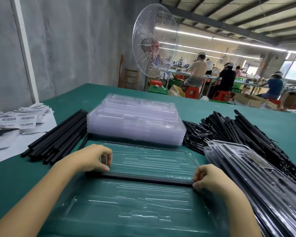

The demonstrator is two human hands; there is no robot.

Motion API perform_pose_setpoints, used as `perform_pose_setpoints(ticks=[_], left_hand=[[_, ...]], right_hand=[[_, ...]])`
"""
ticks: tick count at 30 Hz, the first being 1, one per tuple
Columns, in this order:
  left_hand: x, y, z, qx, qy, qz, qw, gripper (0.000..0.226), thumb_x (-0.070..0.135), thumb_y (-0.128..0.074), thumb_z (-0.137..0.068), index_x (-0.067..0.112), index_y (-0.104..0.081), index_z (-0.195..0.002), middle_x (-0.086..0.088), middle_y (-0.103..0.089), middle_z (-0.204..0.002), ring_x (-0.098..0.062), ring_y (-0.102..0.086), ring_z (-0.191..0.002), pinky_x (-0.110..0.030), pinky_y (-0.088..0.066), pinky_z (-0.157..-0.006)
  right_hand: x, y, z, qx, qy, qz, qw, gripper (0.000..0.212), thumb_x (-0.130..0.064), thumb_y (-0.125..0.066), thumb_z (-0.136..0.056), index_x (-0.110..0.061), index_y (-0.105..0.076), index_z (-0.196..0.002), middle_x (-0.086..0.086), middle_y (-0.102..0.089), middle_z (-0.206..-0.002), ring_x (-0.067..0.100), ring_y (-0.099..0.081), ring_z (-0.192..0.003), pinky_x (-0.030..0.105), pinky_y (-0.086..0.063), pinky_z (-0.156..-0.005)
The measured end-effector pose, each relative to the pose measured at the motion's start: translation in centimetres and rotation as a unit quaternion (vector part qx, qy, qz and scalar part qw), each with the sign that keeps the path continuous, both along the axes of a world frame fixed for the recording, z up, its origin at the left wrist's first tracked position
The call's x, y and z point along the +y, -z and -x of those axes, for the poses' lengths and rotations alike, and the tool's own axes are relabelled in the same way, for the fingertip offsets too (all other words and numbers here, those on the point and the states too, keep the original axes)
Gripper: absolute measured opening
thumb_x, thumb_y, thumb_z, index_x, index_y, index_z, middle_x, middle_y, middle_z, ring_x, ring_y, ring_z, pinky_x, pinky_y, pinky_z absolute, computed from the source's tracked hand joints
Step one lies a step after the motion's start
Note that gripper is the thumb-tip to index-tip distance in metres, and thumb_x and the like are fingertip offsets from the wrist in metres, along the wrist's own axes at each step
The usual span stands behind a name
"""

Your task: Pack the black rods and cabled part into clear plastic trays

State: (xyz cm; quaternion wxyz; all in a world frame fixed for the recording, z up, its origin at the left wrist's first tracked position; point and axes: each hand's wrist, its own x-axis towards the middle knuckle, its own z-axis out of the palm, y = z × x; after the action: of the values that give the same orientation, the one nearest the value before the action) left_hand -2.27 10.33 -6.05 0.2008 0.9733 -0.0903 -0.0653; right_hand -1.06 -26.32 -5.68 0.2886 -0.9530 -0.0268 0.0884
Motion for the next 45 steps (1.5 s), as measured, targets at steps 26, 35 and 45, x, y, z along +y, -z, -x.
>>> perform_pose_setpoints(ticks=[26,35,45], left_hand=[[1.5,2.5,0.7,-0.083,0.039,0.112,0.989,0.027,0.042,-0.081,-0.069,0.032,-0.062,-0.085,0.008,-0.06,-0.09,0.002,-0.051,-0.084,-0.013,-0.041,-0.073],[1.4,3.5,0.7,-0.087,0.068,0.11,0.988,0.034,0.057,-0.075,-0.066,0.035,-0.059,-0.086,0.012,-0.057,-0.089,0.004,-0.047,-0.091,-0.012,-0.039,-0.078],[2.4,2.6,-1.3,-0.043,0.077,0.121,0.989,0.037,0.058,-0.076,-0.06,0.032,-0.062,-0.082,0.012,-0.059,-0.085,0.004,-0.052,-0.078,-0.011,-0.042,-0.07]], right_hand=[[3.1,-3.9,-3.7,0.044,0.004,0.159,0.986,0.01,-0.011,-0.051,-0.091,-0.006,-0.059,-0.088,0.004,-0.055,-0.073,0.015,-0.052,-0.061,0.026,-0.05,-0.058],[4.1,-0.6,-11.2,-0.144,0.139,0.151,0.968,0.006,0.0,-0.045,-0.089,-0.003,-0.046,-0.094,0.018,-0.06,-0.103,0.032,-0.057,-0.088,0.031,-0.04,-0.066],[3.8,-1.5,-13.4,-0.201,0.126,0.221,0.946,0.02,0.01,-0.039,-0.086,-0.002,-0.055,-0.09,0.019,-0.062,-0.103,0.032,-0.061,-0.092,0.03,-0.038,-0.065]])
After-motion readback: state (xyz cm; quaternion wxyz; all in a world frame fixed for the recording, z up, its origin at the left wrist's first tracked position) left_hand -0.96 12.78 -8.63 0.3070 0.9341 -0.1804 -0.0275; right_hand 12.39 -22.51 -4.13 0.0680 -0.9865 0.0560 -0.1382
